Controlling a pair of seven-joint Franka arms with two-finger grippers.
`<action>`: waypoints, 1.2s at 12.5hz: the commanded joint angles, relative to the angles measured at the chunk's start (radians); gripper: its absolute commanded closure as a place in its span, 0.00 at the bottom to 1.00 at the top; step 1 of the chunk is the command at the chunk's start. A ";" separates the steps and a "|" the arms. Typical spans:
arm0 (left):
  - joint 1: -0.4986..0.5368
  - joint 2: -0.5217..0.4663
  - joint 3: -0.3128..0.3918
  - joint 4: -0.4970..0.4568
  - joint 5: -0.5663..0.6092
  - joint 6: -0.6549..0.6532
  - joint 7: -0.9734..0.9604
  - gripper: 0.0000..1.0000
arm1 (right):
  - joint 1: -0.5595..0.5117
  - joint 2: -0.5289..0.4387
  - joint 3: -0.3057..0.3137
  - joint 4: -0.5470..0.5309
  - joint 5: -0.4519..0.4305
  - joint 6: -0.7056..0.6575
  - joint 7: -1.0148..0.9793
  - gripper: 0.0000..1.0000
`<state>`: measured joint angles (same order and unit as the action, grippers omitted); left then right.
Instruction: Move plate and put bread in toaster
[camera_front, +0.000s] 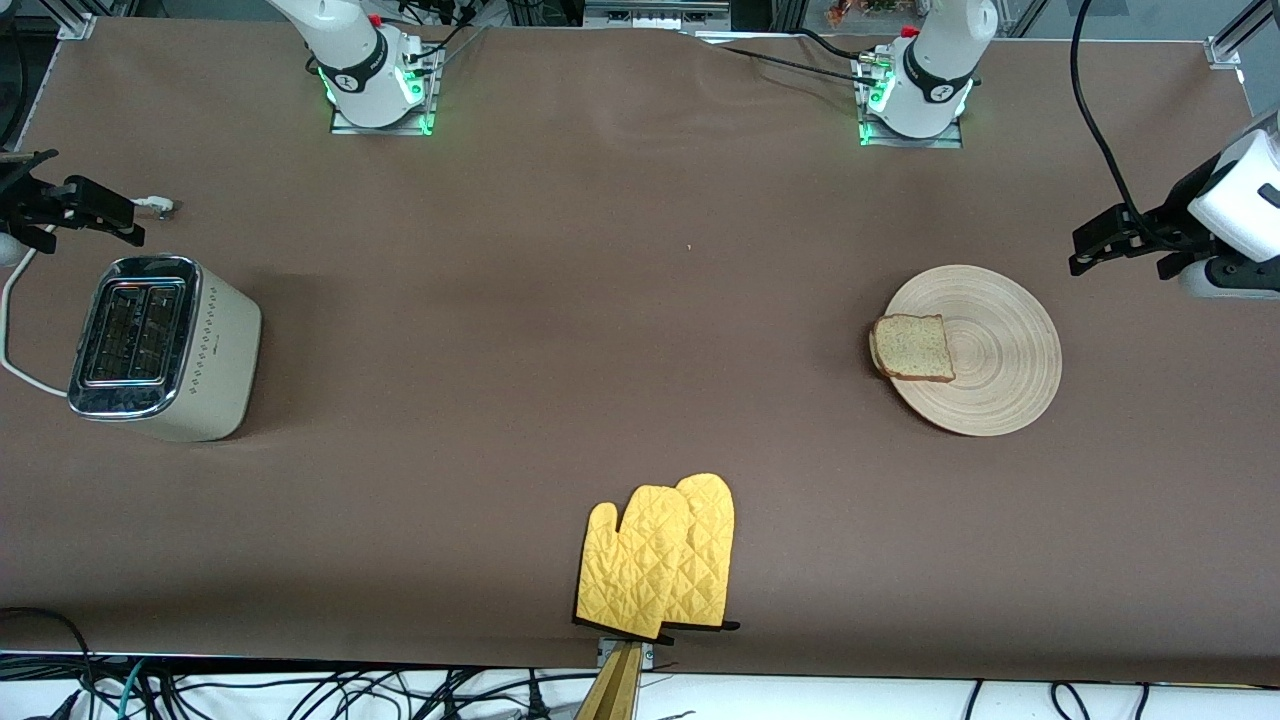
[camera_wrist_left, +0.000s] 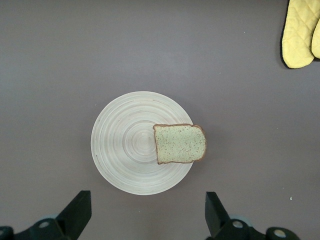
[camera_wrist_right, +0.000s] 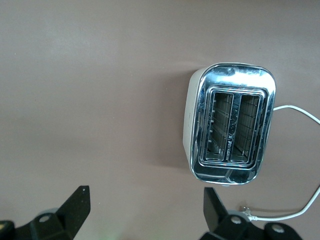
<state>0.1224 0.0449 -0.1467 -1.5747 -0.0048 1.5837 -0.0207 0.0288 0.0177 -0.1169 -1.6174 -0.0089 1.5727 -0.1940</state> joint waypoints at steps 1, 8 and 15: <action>0.014 -0.008 -0.001 0.004 -0.021 -0.014 -0.005 0.00 | -0.003 -0.007 0.003 -0.004 -0.006 -0.005 -0.002 0.00; 0.013 -0.008 -0.004 0.004 -0.015 -0.014 -0.067 0.00 | -0.003 -0.007 0.005 -0.004 -0.006 -0.005 -0.002 0.00; 0.013 -0.008 -0.004 0.004 -0.015 -0.016 -0.067 0.00 | -0.003 -0.008 0.003 -0.004 -0.005 -0.017 0.001 0.00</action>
<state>0.1304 0.0449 -0.1464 -1.5747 -0.0048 1.5834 -0.0756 0.0288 0.0177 -0.1169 -1.6175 -0.0089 1.5665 -0.1941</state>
